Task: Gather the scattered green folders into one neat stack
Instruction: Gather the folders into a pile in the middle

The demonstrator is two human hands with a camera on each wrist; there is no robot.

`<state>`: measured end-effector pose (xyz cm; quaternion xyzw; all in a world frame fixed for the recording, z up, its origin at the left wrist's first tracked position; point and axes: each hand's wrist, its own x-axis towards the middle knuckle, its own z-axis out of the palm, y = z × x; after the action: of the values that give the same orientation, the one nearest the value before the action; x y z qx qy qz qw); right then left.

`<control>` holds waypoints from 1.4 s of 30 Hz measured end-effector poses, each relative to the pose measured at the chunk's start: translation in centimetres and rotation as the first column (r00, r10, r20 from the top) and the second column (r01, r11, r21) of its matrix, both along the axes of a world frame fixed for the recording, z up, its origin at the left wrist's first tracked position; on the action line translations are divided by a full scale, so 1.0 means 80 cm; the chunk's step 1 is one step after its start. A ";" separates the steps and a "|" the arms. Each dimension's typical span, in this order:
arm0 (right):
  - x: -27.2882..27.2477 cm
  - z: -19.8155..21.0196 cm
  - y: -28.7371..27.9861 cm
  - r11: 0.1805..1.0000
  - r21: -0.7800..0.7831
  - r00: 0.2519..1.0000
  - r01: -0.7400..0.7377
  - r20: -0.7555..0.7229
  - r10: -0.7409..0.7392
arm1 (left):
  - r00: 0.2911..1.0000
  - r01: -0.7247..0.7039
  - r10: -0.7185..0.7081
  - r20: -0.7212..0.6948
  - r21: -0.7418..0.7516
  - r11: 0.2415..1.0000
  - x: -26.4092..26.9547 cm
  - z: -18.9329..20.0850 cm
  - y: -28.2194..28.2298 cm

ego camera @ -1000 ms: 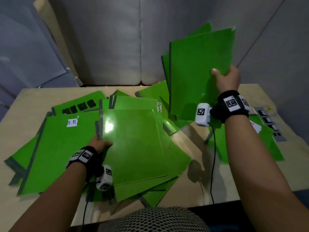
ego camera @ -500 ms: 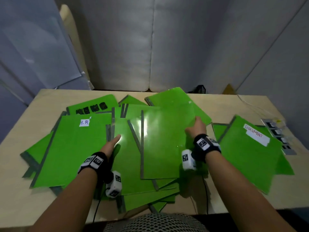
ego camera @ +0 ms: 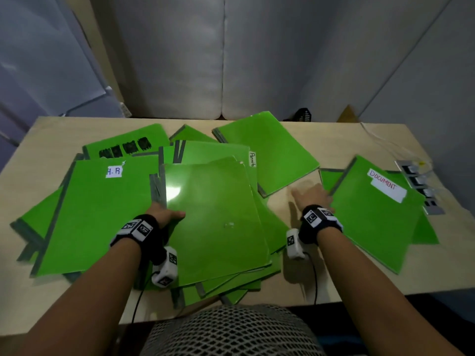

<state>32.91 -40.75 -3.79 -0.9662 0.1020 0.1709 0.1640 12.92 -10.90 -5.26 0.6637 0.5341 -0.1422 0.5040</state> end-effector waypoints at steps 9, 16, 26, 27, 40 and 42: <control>0.054 -0.067 -0.112 0.960 -0.213 0.951 0.181 -0.212 -0.226 | 0.999 0.013 -0.012 -0.032 0.021 1.000 0.001 -0.006 0.005; 0.034 -0.014 -0.095 0.977 -0.185 0.982 -0.107 -0.172 0.075 | 0.999 0.020 -0.019 -0.045 0.035 0.999 -0.001 -0.006 0.006; 0.057 -0.035 -0.103 0.869 -0.428 0.968 -0.248 -0.133 0.211 | 1.000 0.027 -0.026 -0.016 0.065 0.998 -0.001 -0.004 0.002; 0.058 -0.038 -0.102 0.860 -0.434 0.963 -0.269 -0.142 0.230 | 0.999 0.029 -0.028 -0.017 0.064 0.998 -0.001 -0.003 0.001; 0.058 -0.006 -0.085 0.738 -0.477 0.878 -0.477 -0.229 0.420 | 1.000 0.016 -0.015 -0.015 0.040 0.999 -0.002 -0.004 0.002; 0.057 -0.003 -0.082 0.722 -0.487 0.870 -0.491 -0.246 0.426 | 1.000 0.013 -0.012 -0.018 0.042 0.999 -0.003 -0.004 0.003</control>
<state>37.48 -47.28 -4.06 -0.9557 -0.0877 0.2270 -0.1655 12.71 -10.67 -5.56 0.6761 0.5372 -0.1402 0.4843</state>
